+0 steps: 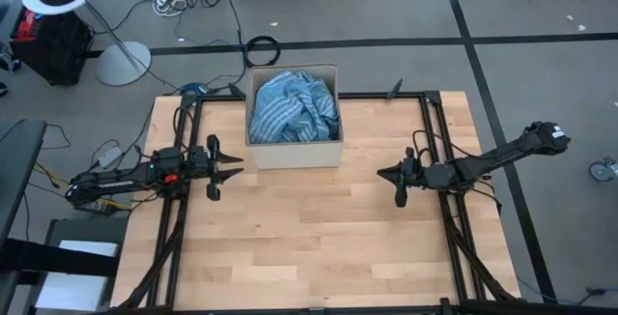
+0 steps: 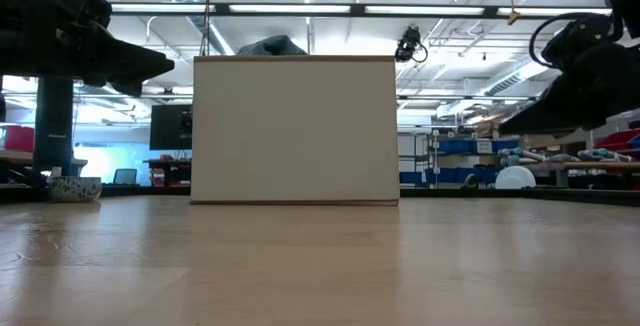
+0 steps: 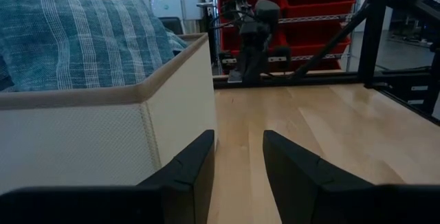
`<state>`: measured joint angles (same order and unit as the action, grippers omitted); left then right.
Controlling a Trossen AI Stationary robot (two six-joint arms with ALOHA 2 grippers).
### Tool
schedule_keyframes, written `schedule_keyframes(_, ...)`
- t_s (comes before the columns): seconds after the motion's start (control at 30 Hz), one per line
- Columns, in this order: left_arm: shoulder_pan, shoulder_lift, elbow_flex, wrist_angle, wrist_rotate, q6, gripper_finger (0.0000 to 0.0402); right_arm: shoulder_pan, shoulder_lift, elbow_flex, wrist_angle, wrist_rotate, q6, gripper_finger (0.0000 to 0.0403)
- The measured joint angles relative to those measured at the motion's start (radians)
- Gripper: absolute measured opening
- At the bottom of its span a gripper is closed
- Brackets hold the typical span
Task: Sort clothes
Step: Return to Home Position
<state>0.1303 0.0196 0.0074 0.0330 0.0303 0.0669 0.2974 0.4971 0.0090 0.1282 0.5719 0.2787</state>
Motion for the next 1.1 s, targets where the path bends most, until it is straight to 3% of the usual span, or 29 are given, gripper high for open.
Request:
schedule_keyframes(0.13,0.000,0.000,0.000,0.000,0.000,0.000,0.0131,0.000,-0.058,0.000,-0.046,-0.087,-0.012,0.0023)
schedule_keyframes(0.5,0.000,0.000,0.000,0.000,0.000,0.000,0.0131,-0.046,-0.214,-0.001,-0.063,-0.199,-0.095,0.0027)
schedule_keyframes(0.7,0.000,0.000,0.000,0.000,0.000,0.000,0.0131,-0.152,-0.290,-0.001,-0.083,-0.377,-0.089,0.0025)
schedule_keyframes(0.97,0.000,0.000,0.000,0.000,0.000,0.000,0.0131,-0.325,-0.300,-0.002,-0.106,-0.515,-0.095,0.0027)
schedule_keyframes(1.1,0.000,0.000,0.000,-0.001,0.000,0.000,0.0131,-0.403,-0.300,-0.002,-0.108,-0.525,-0.098,0.0025)
